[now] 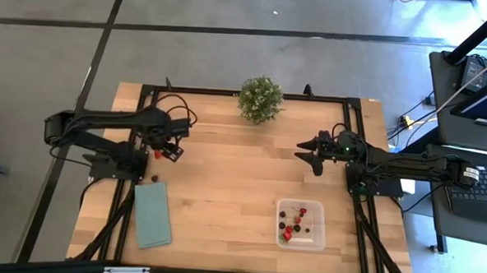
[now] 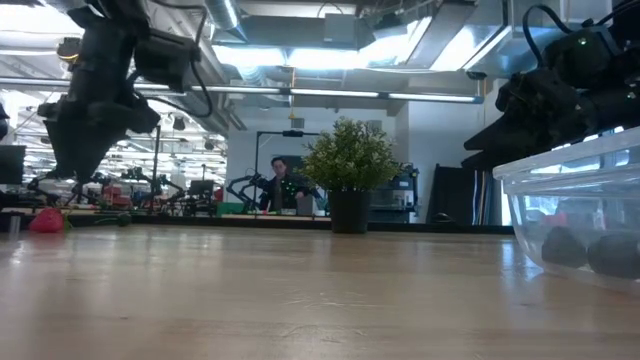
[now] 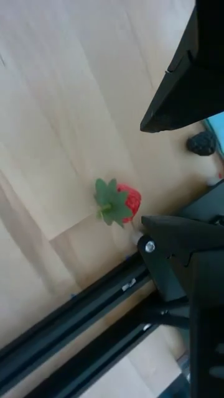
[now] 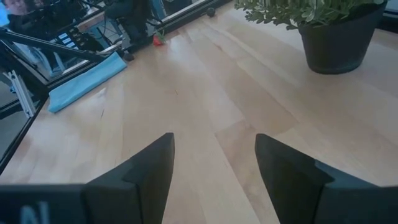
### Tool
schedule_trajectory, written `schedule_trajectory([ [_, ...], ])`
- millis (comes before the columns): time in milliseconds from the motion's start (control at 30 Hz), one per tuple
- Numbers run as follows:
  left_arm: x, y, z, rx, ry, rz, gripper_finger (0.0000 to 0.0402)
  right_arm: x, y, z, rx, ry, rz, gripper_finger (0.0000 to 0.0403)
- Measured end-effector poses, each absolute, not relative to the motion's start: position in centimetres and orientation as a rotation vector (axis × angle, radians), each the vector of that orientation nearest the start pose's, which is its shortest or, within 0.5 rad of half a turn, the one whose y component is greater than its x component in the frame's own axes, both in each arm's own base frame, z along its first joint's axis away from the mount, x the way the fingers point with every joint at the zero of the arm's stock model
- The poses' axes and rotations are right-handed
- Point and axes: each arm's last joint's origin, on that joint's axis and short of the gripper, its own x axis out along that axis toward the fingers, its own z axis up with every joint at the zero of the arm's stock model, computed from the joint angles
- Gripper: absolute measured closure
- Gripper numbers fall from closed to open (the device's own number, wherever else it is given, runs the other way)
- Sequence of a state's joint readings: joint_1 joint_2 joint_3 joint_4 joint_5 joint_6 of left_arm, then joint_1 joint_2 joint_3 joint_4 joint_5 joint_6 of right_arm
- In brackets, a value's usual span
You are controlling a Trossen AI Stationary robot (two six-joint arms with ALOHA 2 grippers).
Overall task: Pick and placing Produce into tupperware
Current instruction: Put the strawberry into the bin
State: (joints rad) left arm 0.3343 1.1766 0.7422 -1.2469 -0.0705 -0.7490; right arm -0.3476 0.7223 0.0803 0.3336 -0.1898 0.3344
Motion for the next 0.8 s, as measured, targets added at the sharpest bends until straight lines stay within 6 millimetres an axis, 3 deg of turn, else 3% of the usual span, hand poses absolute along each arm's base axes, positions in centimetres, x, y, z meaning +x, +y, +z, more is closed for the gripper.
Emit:
schedule_trajectory([
  [333, 15.3, 6.2, 19.0, -0.790, 1.570, 0.963, 0.0182, 13.9, -4.5, 15.0, 0.409, 0.268, -0.222, 0.0176],
  [800, 15.1, 8.4, 17.4, -0.701, 1.760, 0.779, 0.0182, 13.9, -4.5, 15.0, 0.416, 0.267, -0.224, 0.0176],
])
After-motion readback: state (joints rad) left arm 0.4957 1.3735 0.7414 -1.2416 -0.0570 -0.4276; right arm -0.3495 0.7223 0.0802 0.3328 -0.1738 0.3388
